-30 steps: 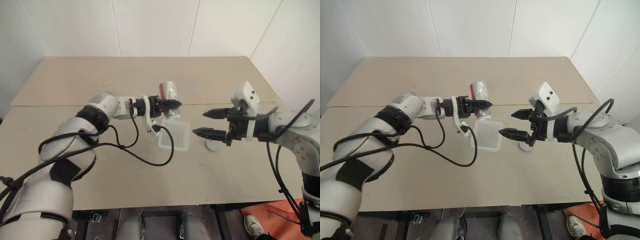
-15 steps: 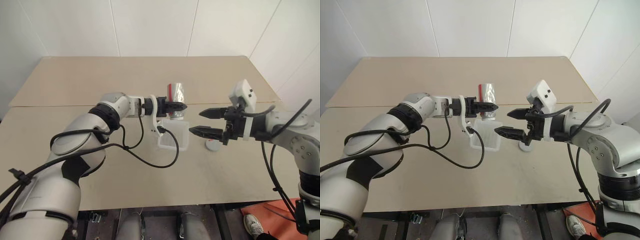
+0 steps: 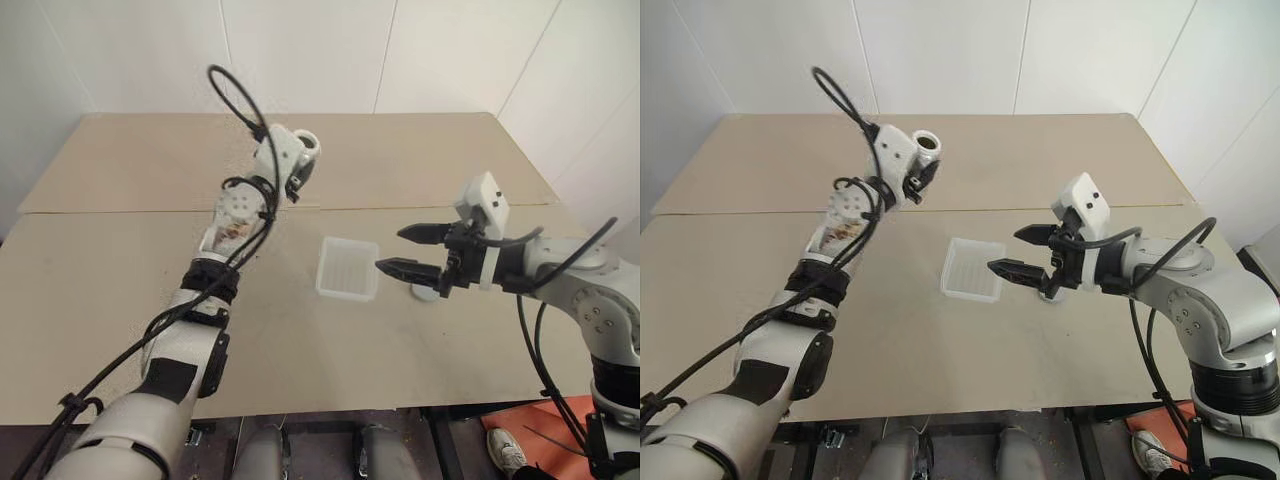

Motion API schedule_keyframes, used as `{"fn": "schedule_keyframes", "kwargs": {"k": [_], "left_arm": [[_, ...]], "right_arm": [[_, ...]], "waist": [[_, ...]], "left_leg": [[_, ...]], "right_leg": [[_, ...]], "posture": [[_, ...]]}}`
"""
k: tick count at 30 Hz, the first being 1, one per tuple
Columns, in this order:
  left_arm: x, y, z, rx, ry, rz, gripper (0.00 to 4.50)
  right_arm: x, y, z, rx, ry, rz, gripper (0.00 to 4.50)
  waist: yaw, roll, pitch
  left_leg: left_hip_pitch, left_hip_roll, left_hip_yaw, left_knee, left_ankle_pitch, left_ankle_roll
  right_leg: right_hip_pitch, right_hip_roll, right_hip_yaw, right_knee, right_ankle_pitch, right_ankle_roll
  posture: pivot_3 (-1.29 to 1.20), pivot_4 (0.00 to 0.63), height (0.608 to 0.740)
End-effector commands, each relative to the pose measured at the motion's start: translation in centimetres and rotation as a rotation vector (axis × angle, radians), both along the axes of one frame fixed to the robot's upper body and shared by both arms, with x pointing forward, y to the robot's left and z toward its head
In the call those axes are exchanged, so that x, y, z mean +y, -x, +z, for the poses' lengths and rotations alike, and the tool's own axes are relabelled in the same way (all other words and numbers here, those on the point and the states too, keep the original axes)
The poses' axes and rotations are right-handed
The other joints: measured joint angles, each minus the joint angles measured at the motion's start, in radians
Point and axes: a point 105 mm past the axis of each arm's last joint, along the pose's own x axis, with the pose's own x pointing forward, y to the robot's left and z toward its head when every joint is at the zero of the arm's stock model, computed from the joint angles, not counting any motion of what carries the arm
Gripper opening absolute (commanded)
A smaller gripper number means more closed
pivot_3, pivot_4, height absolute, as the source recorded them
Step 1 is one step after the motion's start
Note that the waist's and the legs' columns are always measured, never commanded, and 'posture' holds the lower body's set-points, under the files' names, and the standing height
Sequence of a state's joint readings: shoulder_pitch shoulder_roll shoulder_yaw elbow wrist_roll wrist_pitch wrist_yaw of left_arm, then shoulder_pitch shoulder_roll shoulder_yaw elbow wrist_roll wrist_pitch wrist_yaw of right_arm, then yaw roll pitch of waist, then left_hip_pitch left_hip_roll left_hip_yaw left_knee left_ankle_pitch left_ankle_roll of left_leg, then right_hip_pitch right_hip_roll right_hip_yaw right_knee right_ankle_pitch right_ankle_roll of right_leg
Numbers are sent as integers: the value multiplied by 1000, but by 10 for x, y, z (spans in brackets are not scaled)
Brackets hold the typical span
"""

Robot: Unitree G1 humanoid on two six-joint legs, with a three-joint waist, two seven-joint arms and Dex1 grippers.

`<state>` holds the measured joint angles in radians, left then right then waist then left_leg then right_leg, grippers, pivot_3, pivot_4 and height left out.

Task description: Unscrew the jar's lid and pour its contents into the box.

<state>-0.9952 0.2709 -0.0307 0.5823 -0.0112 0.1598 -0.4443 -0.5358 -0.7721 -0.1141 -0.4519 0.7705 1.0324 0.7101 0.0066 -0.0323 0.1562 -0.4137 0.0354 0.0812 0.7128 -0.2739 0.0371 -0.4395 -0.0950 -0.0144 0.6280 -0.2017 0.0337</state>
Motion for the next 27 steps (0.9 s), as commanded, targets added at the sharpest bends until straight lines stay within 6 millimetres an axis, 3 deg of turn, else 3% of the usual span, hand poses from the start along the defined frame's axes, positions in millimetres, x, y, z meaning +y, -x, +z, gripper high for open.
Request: {"fn": "schedule_keyframes", "kwargs": {"k": [1,5,9,18,27], "left_arm": [[4,9,19,-150,-85,62,1992],[-19,30,25,-749,-705,81,1992],[-44,47,5,-1171,-1093,-65,1992],[-74,50,-29,-1613,-1481,-238,1992],[-89,50,-21,-1723,-1490,-236,1992]], "right_arm": [[1,4,18,-82,-29,15,4471],[0,4,20,-93,-11,22,4471],[-1,4,22,-104,5,22,4471],[0,5,26,-130,2,13,4471],[1,10,30,-150,-25,4,4471]], "waist": [[1,0,0],[5,0,0],[20,0,0],[30,0,0],[30,0,0]], "left_leg": [[0,0,0,0,0,0],[1,-1,2,-1,0,0],[1,-2,4,-1,0,1],[-1,-1,6,-1,-1,2],[-1,-1,6,-1,-1,2]], "right_leg": [[0,0,0,0,0,0],[1,0,0,-1,0,-1],[2,-1,-1,-2,1,0],[0,-1,-1,-2,1,1],[0,-1,-1,-2,1,1]], "posture": [[0,150,740],[0,150,740],[0,150,740],[0,150,740],[0,150,740]]}}
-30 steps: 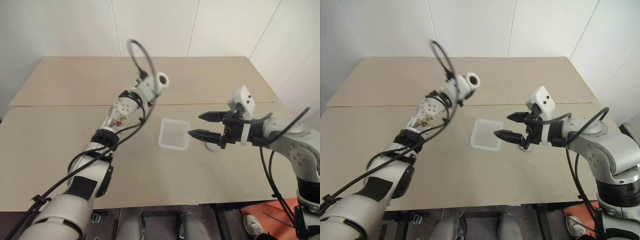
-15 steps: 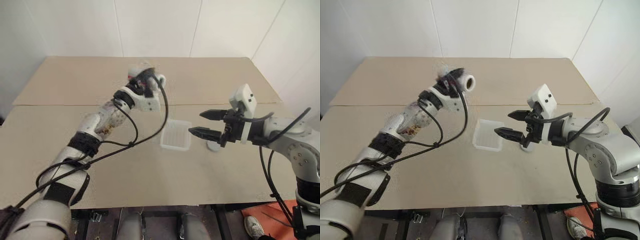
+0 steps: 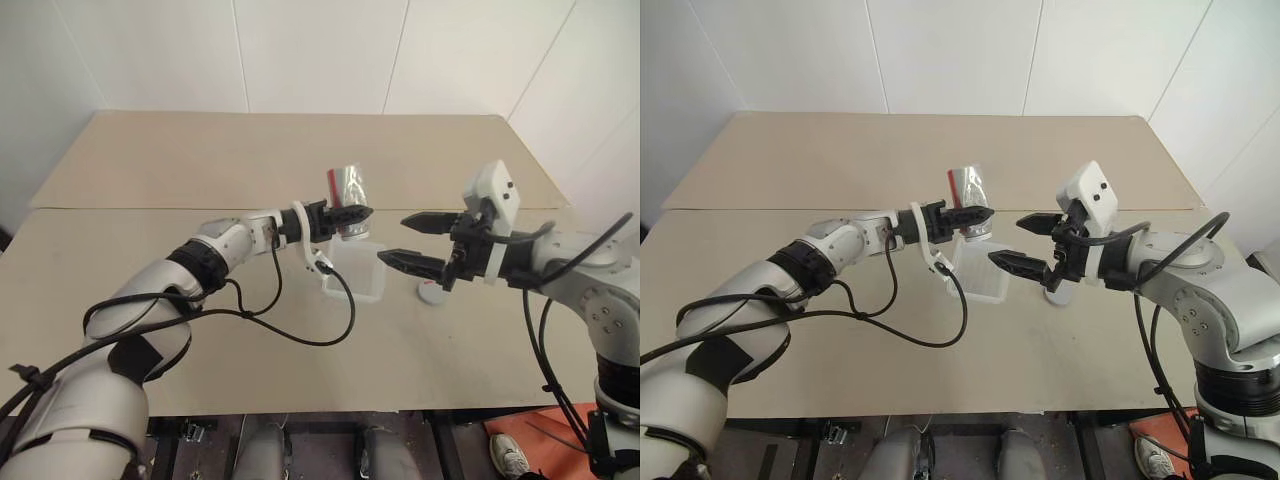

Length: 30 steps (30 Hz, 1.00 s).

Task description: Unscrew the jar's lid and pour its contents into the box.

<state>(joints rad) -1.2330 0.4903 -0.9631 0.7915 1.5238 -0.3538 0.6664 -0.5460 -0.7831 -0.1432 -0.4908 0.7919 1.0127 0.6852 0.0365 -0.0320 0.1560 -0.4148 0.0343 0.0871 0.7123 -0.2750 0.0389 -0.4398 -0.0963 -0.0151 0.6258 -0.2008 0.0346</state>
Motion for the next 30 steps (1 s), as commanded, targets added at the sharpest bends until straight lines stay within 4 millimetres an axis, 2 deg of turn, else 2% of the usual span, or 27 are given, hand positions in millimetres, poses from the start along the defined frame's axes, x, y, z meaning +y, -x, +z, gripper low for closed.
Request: {"fn": "schedule_keyframes", "kwargs": {"k": [1,4,7,8,11,15,17,20,23,25,28,30], "left_arm": [[-6,3,18,-54,18,-40,1992],[-7,7,16,-86,-16,-72,1992],[-11,14,26,-108,15,-114,1992],[-11,15,25,-112,7,-119,1992],[-5,12,8,-141,-102,-112,1992],[-6,13,13,-114,-50,-102,1992],[-3,3,32,47,161,-7,1992],[5,-1,52,318,450,35,1992],[25,-9,72,739,861,89,1992],[42,-18,74,985,1044,140,1992],[66,-24,63,1464,1298,156,1992],[76,-25,56,1665,1413,149,1992]], "right_arm": [[0,6,15,-73,-19,5,4471],[1,6,16,-71,-29,10,4471],[2,5,15,-73,-26,15,4471],[2,5,15,-71,-29,18,4471],[5,4,16,-76,-33,32,4471],[6,4,18,-83,-38,41,4471],[6,4,18,-83,-39,38,4471],[5,5,17,-78,-40,31,4471],[3,6,15,-71,-43,25,4471],[2,7,15,-67,-45,24,4471],[2,6,14,-58,-47,27,4471],[2,6,14,-55,-47,30,4471]], "waist": [[0,0,0],[0,0,0],[0,0,0],[0,0,0],[1,0,0],[0,0,0],[1,0,0],[0,0,0],[-9,0,0],[-18,0,0],[-27,0,0],[-34,0,0]], "left_leg": [[0,0,0,0,0,0],[0,0,0,0,0,0],[0,0,0,0,0,0],[0,0,0,0,0,0],[0,0,0,0,0,0],[0,0,0,0,0,0],[0,0,0,0,0,0],[0,0,0,1,0,0],[1,1,0,1,0,0],[0,1,0,1,0,-1],[0,0,-1,2,1,-1],[1,1,-2,3,0,0]], "right_leg": [[0,0,0,0,0,0],[0,0,0,0,0,0],[0,0,0,0,0,0],[0,0,0,0,0,0],[0,0,0,0,0,0],[0,0,0,0,0,0],[0,0,0,0,0,0],[0,-1,0,0,0,0],[0,-2,0,1,0,0],[0,-2,0,2,0,0],[0,-1,0,3,0,0],[0,0,1,3,0,0]], "posture": [[0,150,740],[0,150,740],[0,150,740],[0,150,740],[0,150,740],[0,150,740],[0,150,740],[0,150,740],[0,150,740],[0,150,740],[0,150,740],[0,150,740]]}}
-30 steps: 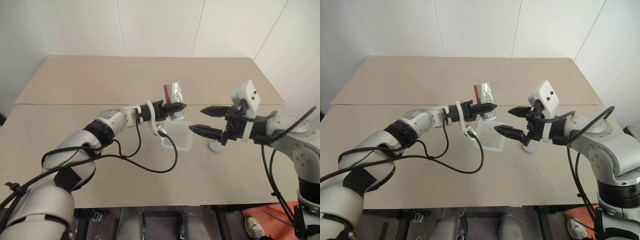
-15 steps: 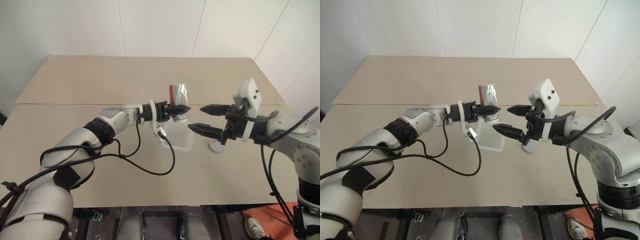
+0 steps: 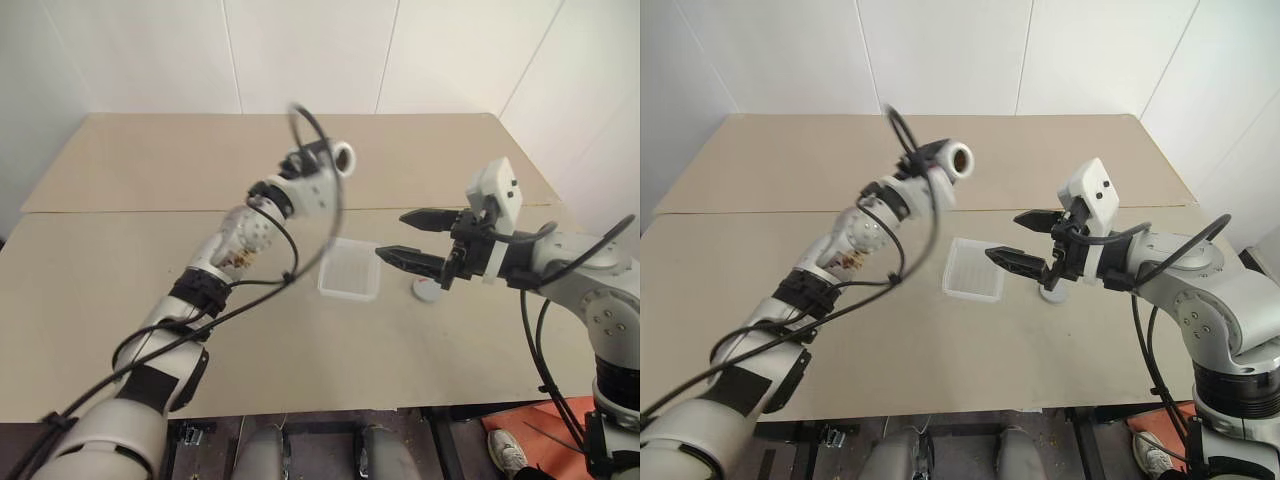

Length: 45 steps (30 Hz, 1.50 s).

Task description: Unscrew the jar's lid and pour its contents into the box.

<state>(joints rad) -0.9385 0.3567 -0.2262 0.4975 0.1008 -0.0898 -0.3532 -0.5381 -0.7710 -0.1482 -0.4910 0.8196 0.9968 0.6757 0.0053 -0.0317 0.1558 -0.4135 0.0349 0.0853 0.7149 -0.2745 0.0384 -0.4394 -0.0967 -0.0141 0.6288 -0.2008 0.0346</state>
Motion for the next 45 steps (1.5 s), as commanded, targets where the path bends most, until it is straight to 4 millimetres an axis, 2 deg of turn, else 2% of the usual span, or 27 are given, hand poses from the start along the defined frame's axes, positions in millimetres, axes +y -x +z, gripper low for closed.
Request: {"fn": "schedule_keyframes", "kwargs": {"k": [1,2,5,11,16,17,19,21,24,25,26,28,31,33,37,41,42,45], "left_arm": [[17,4,2,291,335,-87,1992],[23,5,-8,375,399,-96,1992],[37,6,-26,448,513,-60,1992],[44,17,-30,520,682,-84,1992],[43,28,-16,441,716,-151,1992],[47,20,-27,465,700,-88,1992],[44,20,-31,458,651,-76,1992],[33,32,-18,417,677,-182,1992],[55,12,-19,408,791,-49,1992],[54,15,-11,355,778,-65,1992],[48,23,-4,301,740,-108,1992],[35,35,-6,264,679,-170,1992],[32,30,-38,345,613,-97,1992],[28,34,-44,350,580,-103,1992],[35,28,-46,363,597,-62,1992],[40,26,-44,299,505,-19,1992],[40,26,-41,202,374,24,1992],[23,31,-39,-254,-270,92,1992]], "right_arm": [[0,4,12,-51,-18,16,4471],[0,5,12,-48,-21,20,4471],[1,6,12,-45,-22,26,4471],[1,6,14,-47,-17,30,4471],[2,6,15,-53,-15,35,4471],[2,6,15,-55,-15,37,4471],[3,6,15,-58,-10,37,4471],[2,7,16,-62,-10,43,4471],[3,7,17,-69,-5,43,4471],[2,8,16,-69,-2,42,4471],[2,8,16,-68,-1,43,4471],[2,10,16,-66,-2,52,4471],[4,9,14,-67,9,51,4471],[4,9,14,-67,8,53,4471],[3,9,14,-66,11,55,4471],[4,10,12,-63,11,59,4471],[4,10,12,-62,12,59,4471],[4,10,12,-63,13,62,4471]], "waist": [[-4,0,0],[-5,0,0],[-8,0,0],[1,0,0],[5,0,0],[5,0,0],[6,0,0],[6,0,0],[8,0,0],[7,0,0],[6,0,0],[4,0,0],[7,0,0],[7,0,0],[7,0,0],[7,0,0],[7,0,0],[7,0,0]], "left_leg": [[1,0,-1,0,0,0],[1,0,-2,0,0,0],[4,0,-5,-1,0,0],[3,-1,-7,0,0,0],[4,-1,-7,-1,0,0],[4,-1,-7,-1,0,0],[5,-1,-7,-1,0,0],[5,-1,-7,-1,0,0],[5,-1,-7,-1,0,0],[5,-1,-7,-1,0,0],[5,-1,-7,-1,0,1],[5,-1,-7,-2,0,1],[6,-1,-7,-2,0,1],[7,-1,-7,-2,0,1],[7,-1,-7,-2,-1,1],[7,-1,-8,-2,-1,1],[7,-1,-7,-2,-1,1],[8,-1,-7,-3,-1,1]], "right_leg": [[0,0,0,0,0,0],[1,0,0,0,0,0],[2,1,2,0,0,0],[3,0,1,-1,0,0],[3,0,2,-1,0,0],[3,0,2,-1,0,0],[4,0,2,-1,0,0],[5,0,2,-2,0,0],[5,0,2,-2,0,0],[5,0,1,-3,0,0],[5,0,1,-3,0,0],[5,0,2,-2,0,0],[5,0,2,-3,0,0],[7,0,1,-3,0,0],[7,0,1,-4,0,0],[7,0,2,-4,0,0],[7,0,1,-4,0,0],[7,0,1,-4,0,0]], "posture": [[0,150,740],[0,150,740],[0,150,740],[0,150,740],[0,150,740],[0,150,740],[0,150,740],[0,150,740],[0,150,740],[0,150,740],[0,150,740],[0,150,740],[0,150,740],[0,150,740],[0,150,740],[0,150,740],[0,150,740],[0,150,740]]}}
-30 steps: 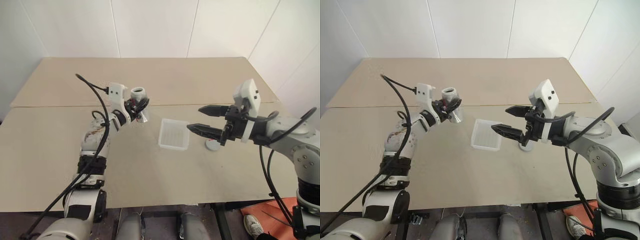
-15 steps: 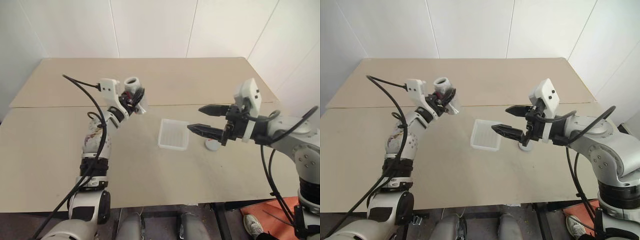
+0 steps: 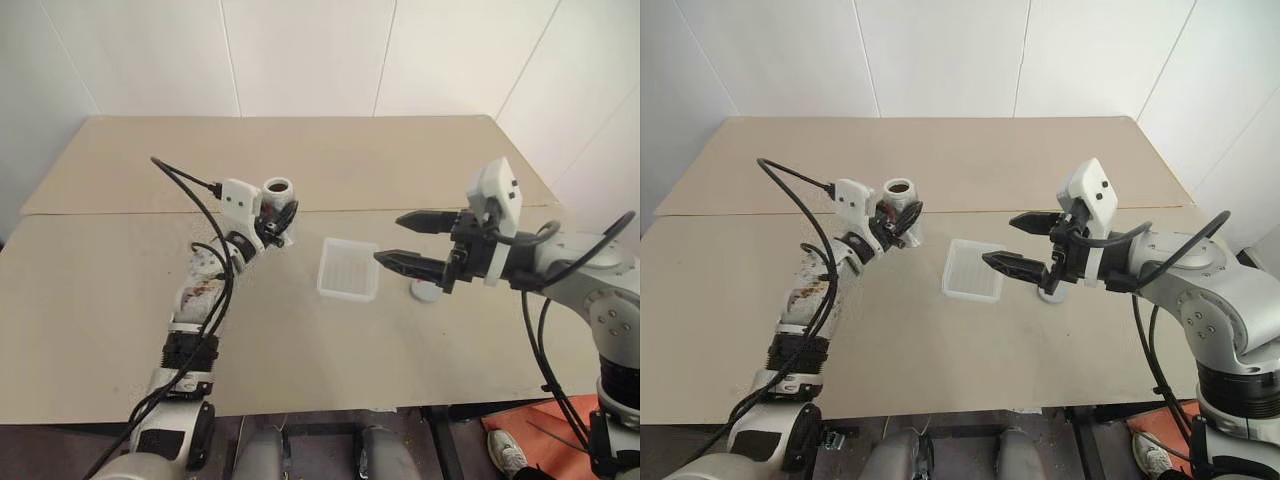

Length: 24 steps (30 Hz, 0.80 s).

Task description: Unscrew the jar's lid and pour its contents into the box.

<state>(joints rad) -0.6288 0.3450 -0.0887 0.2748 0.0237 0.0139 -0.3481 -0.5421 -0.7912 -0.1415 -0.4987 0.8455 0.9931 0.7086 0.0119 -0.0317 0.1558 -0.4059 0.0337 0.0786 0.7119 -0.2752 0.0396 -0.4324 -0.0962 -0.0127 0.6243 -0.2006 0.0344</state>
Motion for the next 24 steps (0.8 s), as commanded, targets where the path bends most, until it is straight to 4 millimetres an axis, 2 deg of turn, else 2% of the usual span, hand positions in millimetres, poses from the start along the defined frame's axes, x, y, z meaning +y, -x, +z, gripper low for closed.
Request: {"fn": "schedule_keyframes", "kwargs": {"k": [1,6,9,12,15,19,24], "left_arm": [[-28,10,21,-514,-617,-22,1992],[-56,11,26,-1008,-1101,-110,1992],[-75,14,31,-1238,-1232,-175,1992],[-93,16,20,-1420,-1437,-296,1992],[-103,20,6,-1579,-1538,-379,1992],[-112,21,10,-1604,-1523,-402,1992],[-113,12,22,-1620,-1565,-314,1992]], "right_arm": [[0,4,11,-67,3,10,4471],[0,2,11,-72,11,5,4471],[0,2,11,-73,11,4,4471],[1,2,13,-81,-1,2,4471],[0,1,16,-92,-22,-11,4471],[-1,2,21,-104,-52,-24,4471],[-1,6,20,-111,-62,-29,4471]], "waist": [[1,0,0],[18,0,0],[23,0,0],[26,0,0],[24,0,0],[23,0,0],[25,0,0]], "left_leg": [[1,0,1,0,0,0],[-1,-1,6,-1,-1,1],[-2,-1,8,0,-2,3],[-6,-1,9,0,-1,2],[-8,-1,10,0,-1,2],[-8,0,10,0,-1,1],[-9,0,9,0,-1,1]], "right_leg": [[0,0,0,0,0,0],[0,-2,-2,0,0,0],[0,-3,-2,-1,0,0],[-5,-2,-2,0,0,0],[-7,-2,-2,0,0,1],[-7,-1,-2,1,0,1],[-7,-2,-2,1,0,1]], "posture": [[0,150,740],[0,150,740],[0,150,740],[0,150,740],[0,150,740],[0,150,740],[0,150,740]]}}
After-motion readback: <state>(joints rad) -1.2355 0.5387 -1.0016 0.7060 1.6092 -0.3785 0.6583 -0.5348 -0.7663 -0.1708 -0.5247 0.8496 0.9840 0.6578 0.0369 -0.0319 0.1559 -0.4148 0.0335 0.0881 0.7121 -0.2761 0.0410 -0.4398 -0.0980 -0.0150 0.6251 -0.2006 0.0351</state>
